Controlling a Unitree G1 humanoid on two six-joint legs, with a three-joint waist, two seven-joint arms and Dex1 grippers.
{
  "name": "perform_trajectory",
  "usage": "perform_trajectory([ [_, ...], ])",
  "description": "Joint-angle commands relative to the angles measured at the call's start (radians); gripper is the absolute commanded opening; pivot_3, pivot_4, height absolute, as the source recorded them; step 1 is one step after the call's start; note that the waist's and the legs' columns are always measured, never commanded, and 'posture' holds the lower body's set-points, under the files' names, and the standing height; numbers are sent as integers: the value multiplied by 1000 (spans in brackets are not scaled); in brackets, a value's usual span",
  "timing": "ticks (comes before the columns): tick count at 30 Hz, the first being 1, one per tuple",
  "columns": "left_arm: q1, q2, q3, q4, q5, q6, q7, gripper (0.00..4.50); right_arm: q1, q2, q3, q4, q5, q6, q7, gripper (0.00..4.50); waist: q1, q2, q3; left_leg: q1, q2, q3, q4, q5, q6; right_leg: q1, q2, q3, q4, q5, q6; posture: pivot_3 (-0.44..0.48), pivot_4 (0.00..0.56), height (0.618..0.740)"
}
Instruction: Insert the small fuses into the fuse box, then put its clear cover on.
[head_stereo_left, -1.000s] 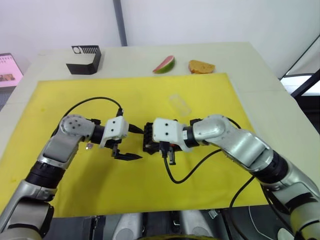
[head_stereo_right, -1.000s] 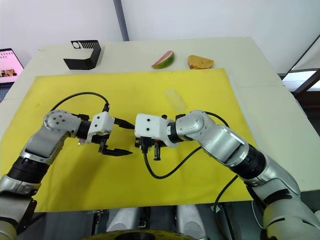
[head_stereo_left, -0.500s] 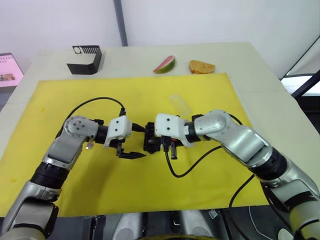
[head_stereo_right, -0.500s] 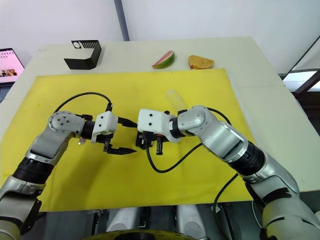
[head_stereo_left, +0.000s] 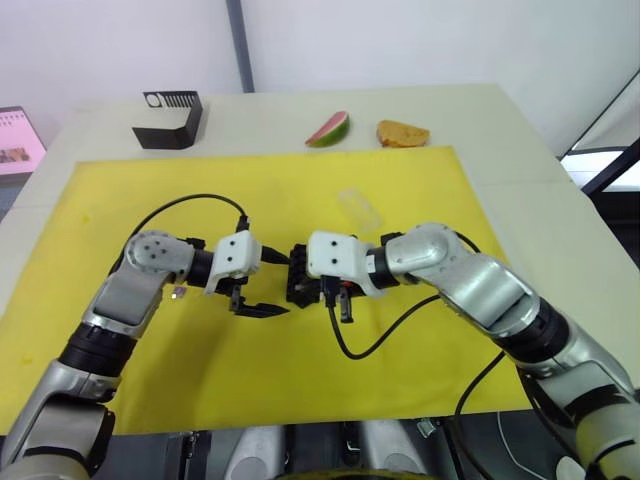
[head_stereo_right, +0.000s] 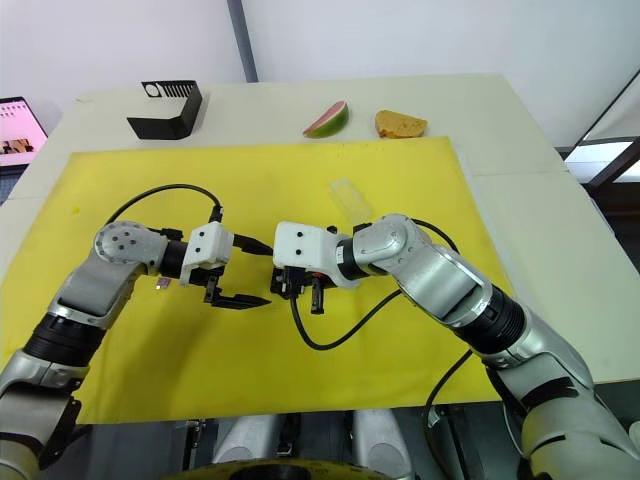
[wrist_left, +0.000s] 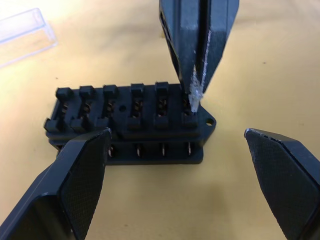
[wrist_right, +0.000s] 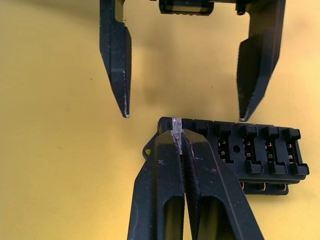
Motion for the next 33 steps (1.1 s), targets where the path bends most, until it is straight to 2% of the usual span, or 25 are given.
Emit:
perform_trajectory([
  [1, -8, 6, 26, -29, -9, -14, 4, 4467, 0, 5, -17, -6, -15, -11, 1, 0, 0, 0, 0, 0, 0, 0, 0, 0, 0, 0, 0, 0, 0, 0, 0, 0, 150, 740],
  [27, -14, 0, 27, -51, -12, 0, 32, 4467, 25, 38, -16, -7, -53, -19, 6, 0, -2, 0, 0, 0, 0, 0, 0, 0, -1, 0, 0, 0, 1, 0, 0, 0, 150, 740],
  [30, -11, 3, 28, -57, -14, 3, 31, 4500, 26, 43, -67, -37, -12, 5, 12, 1043, 0, 0, 0, 0, 0, 0, 0, 1, -1, 0, 0, 0, 1, 0, 0, 0, 150, 740],
  [33, -12, 9, 32, -60, -16, 3, 27, 4500, 28, 46, -139, -72, 46, 41, 15, 2597, 0, 0, 0, 0, 0, 0, 0, 1, -1, 0, 0, 0, 1, 0, 0, 0, 150, 740],
])
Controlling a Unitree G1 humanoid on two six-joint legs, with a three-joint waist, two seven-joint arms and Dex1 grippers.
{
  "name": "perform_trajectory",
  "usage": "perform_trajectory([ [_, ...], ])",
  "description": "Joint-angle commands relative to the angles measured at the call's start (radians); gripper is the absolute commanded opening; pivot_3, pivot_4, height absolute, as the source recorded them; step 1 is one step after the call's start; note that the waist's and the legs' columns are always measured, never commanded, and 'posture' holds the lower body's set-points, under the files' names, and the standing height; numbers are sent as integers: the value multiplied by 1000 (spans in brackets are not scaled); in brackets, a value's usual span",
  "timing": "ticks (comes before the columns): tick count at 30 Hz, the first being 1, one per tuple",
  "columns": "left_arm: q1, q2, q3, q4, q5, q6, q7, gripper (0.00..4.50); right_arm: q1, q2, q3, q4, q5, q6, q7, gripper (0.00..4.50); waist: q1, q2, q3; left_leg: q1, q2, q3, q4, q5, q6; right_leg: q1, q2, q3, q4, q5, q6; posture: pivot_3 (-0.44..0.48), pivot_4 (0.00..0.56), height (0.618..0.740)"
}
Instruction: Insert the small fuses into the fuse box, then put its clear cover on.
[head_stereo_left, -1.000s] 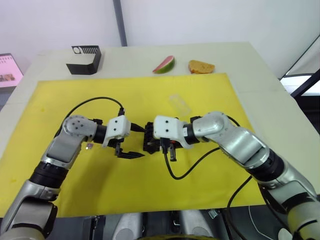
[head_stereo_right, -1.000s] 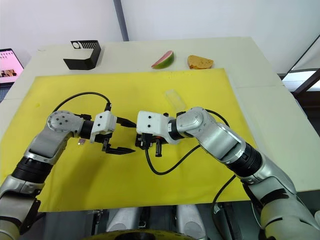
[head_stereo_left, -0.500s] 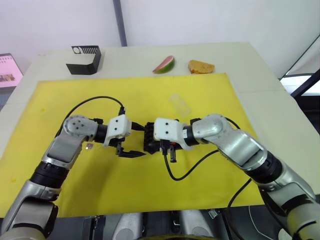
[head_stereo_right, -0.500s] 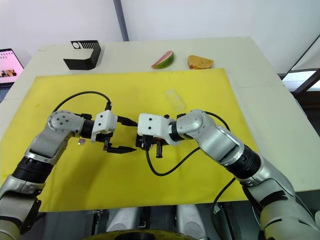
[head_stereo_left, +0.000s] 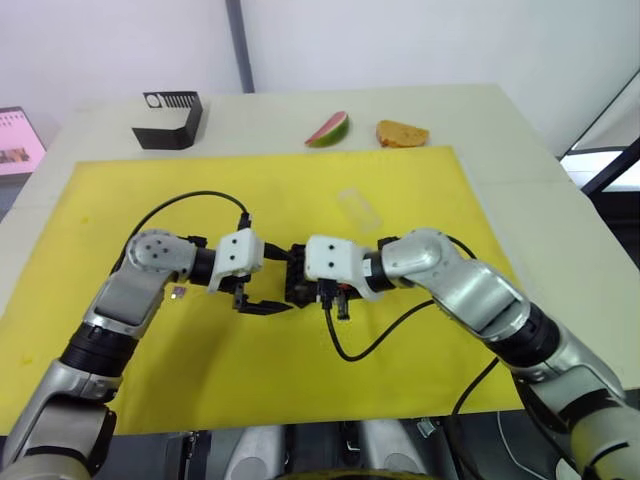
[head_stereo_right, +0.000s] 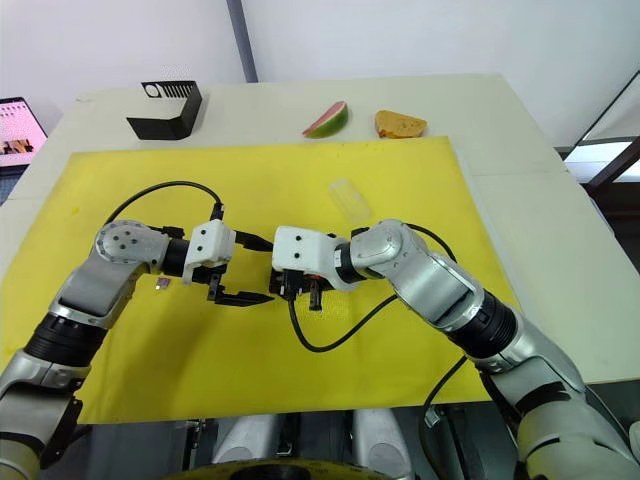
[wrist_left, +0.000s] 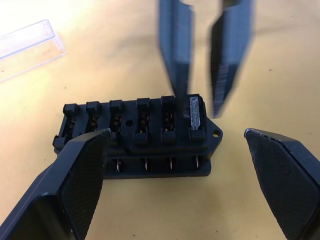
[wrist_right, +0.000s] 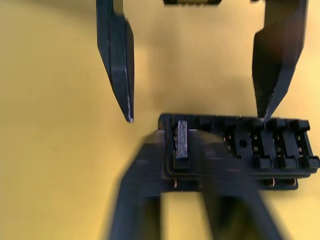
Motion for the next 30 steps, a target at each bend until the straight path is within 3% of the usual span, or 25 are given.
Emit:
perform_trajectory([
  [1, -14, 18, 37, -32, -20, 0, -6, 4500, -8, 19, -128, -66, 76, 33, -6, 3056, 0, 0, 0, 0, 0, 0, 0, 0, 0, 0, 0, 0, 0, 0, 0, 0, 150, 740],
  [6, -19, 22, 46, -35, -32, 8, -17, 4500, 65, 89, -274, -49, 199, -19, -3, 3056, 0, 0, 0, 0, 0, 0, 0, 0, 1, 0, 0, 0, 0, 0, 0, 0, 150, 740],
  [10, -26, 15, 43, -26, -30, 7, -15, 4500, 156, 124, -279, 34, 172, -171, -13, 3056, 0, -1, 0, 0, 0, 0, 0, 0, 1, 0, 0, 0, 0, 0, 0, 0, 150, 740],
  [13, -20, 17, 41, -26, -28, 4, -17, 4500, 206, 140, -252, 89, 144, -264, -9, 1772, -1, -1, 0, 1, 0, 0, 0, 0, 1, 0, 0, 0, 1, 0, 0, 0, 150, 740],
  [16, -10, 23, 41, -27, -22, 0, -15, 4500, 227, 154, -233, 141, 112, -328, -18, 150, -3, -1, 0, 1, 0, 0, 0, 0, 0, 0, 0, 0, 1, 0, 0, 0, 150, 740],
  [30, 2, 46, 43, -29, -18, -2, -7, 4500, 270, 124, -141, 144, 48, -309, -14, 61, 0, -1, -1, 1, 0, 0, 1, 1, -2, 1, 0, 0, 1, 0, 0, 0, 150, 740],
])
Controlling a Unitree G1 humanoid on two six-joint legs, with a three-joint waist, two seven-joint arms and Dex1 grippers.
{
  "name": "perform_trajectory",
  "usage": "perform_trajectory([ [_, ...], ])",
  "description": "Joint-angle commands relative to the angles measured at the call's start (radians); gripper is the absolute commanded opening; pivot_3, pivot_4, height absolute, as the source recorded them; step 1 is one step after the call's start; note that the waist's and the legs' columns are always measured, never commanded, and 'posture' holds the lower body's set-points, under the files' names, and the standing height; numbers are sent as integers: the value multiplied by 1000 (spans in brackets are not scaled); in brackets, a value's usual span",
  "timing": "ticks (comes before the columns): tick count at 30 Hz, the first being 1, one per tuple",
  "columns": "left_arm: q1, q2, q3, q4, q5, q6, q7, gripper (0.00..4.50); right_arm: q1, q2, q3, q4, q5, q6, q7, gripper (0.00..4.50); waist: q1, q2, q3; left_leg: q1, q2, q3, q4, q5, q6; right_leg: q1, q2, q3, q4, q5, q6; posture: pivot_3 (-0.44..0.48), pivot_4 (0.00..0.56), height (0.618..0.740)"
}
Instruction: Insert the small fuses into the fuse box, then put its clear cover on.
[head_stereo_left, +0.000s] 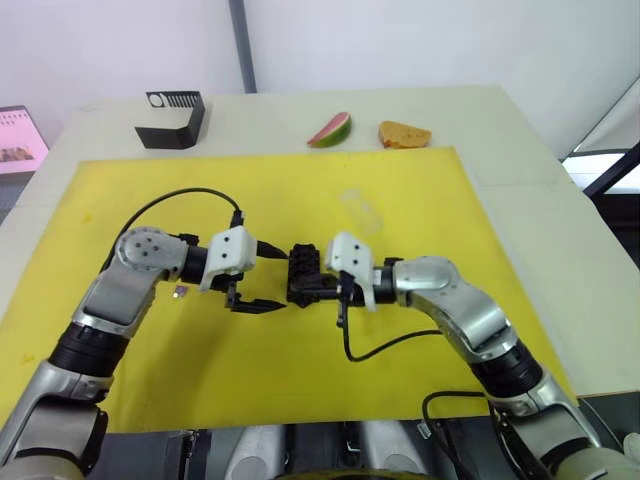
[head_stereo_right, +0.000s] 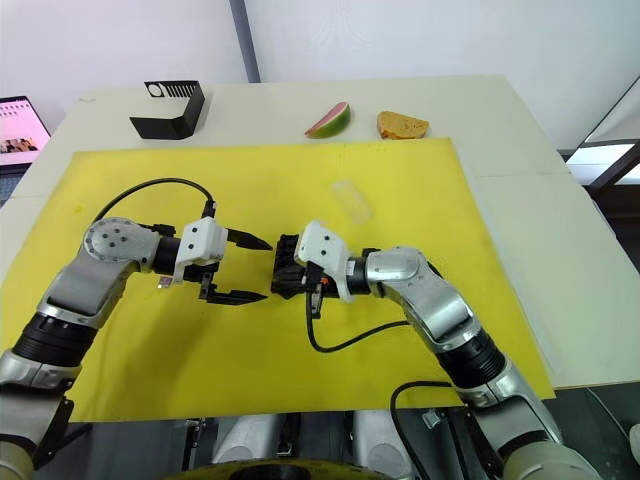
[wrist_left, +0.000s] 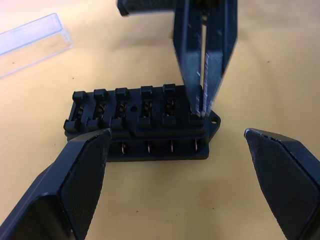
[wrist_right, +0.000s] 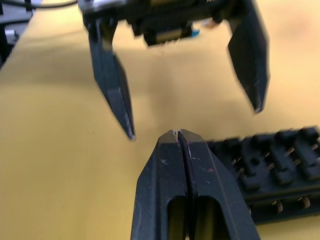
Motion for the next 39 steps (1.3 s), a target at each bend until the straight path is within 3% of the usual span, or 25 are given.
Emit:
perform_trajectory([
  [1, -5, 11, 25, -21, -2, -8, 2, 4500, 8, -14, 16, -21, -21, 19, -6, 61, 0, 0, 0, 0, 0, 0, 0, 0, 0, 0, 0, 0, 0, 0, 0, 0, 150, 740],
  [13, -20, 5, 22, -12, 0, -6, 4, 4500, 21, -18, 26, -22, -41, 53, -37, 61, 0, 0, -1, 1, 0, 0, 0, 0, 0, 1, 0, 0, 0, 0, 0, 0, 150, 740],
  [21, -16, -1, 20, -6, -3, -15, 1, 4500, -22, 50, -147, -146, 145, 108, -57, 61, -1, 0, -1, 1, 0, 0, 0, 0, 0, 1, 0, 0, 0, 0, 0, 0, 150, 740],
  [27, -27, -7, 10, 24, 8, -45, -14, 4500, -32, 15, -112, -95, 103, 88, -43, 61, -1, 0, -1, 1, 0, 0, 0, 0, 1, 0, 0, 0, 0, 0, 0, 0, 150, 740],
  [39, -16, -21, 18, 8, 13, -35, -4, 4500, 30, 54, -28, -16, 31, 30, -78, 61, -2, 0, -1, 1, 0, 0, 0, 0, 0, 0, 0, 0, 1, 0, 0, 0, 150, 740],
])
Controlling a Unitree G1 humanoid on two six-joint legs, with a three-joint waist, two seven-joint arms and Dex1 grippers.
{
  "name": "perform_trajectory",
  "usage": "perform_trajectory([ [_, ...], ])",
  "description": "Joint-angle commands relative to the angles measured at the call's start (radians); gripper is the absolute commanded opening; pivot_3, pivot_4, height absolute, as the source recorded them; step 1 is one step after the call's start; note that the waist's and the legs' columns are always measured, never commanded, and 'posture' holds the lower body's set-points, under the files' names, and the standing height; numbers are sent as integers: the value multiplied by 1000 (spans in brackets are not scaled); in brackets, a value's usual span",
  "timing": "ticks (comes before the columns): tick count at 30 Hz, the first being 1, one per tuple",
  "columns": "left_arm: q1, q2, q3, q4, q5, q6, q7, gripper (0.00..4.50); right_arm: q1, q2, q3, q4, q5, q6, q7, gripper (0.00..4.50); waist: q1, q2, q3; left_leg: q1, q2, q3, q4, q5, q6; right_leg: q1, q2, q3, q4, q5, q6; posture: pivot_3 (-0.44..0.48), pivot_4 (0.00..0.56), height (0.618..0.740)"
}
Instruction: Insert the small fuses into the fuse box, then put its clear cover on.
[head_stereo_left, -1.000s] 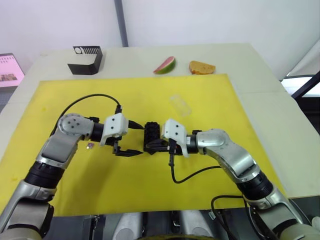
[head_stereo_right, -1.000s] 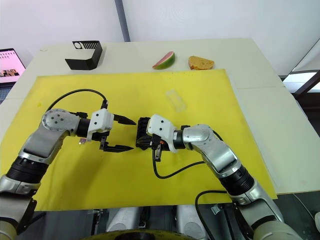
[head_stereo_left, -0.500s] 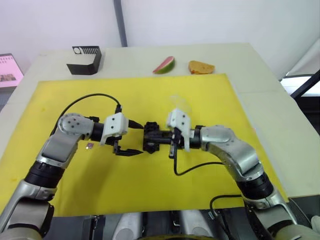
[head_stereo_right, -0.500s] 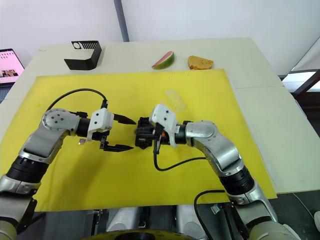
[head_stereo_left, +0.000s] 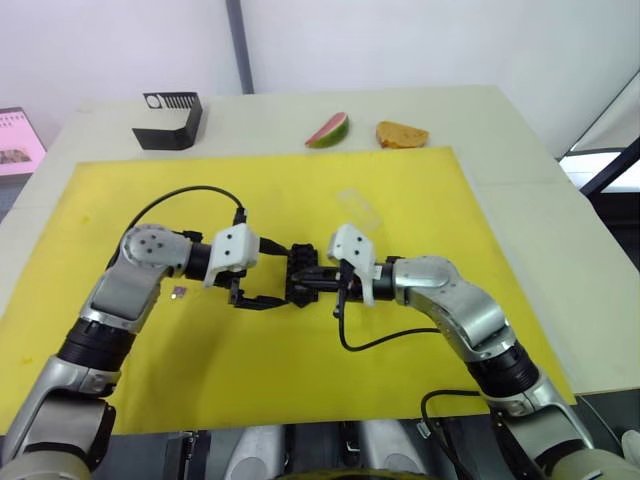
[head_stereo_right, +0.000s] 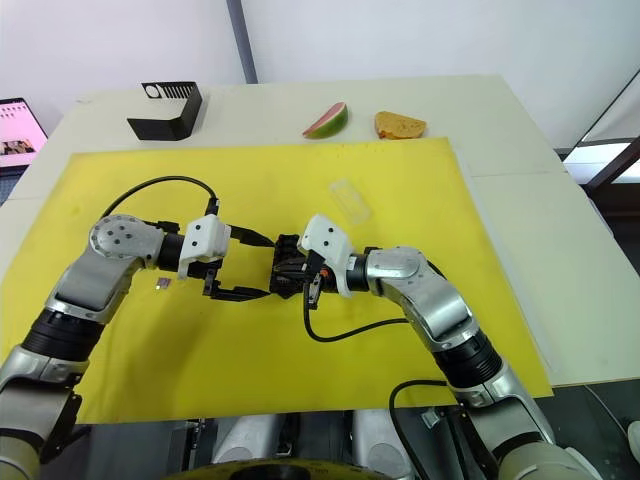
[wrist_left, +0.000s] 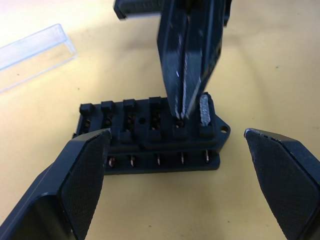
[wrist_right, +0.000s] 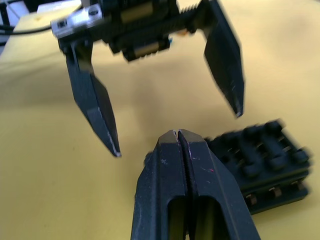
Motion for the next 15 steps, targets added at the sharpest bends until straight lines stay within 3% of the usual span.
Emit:
perform_trajectory([
  [1, 11, 10, 20, -44, -6, 3, 9, 4500, 32, 12, 24, -31, -13, -26, -5, 61, 1, 0, 0, 0, 0, 0, 0, 0, 0, 0, 0, 0, 0, 0, 0, 0, 150, 740],
  [15, -19, 7, 19, -16, 3, -2, -6, 4500, 21, -39, 117, 7, -169, -120, 3, 61, 0, 0, -1, 1, 0, 0, 0, 0, 0, 1, 0, 0, 0, 0, 0, 0, 150, 740],
])
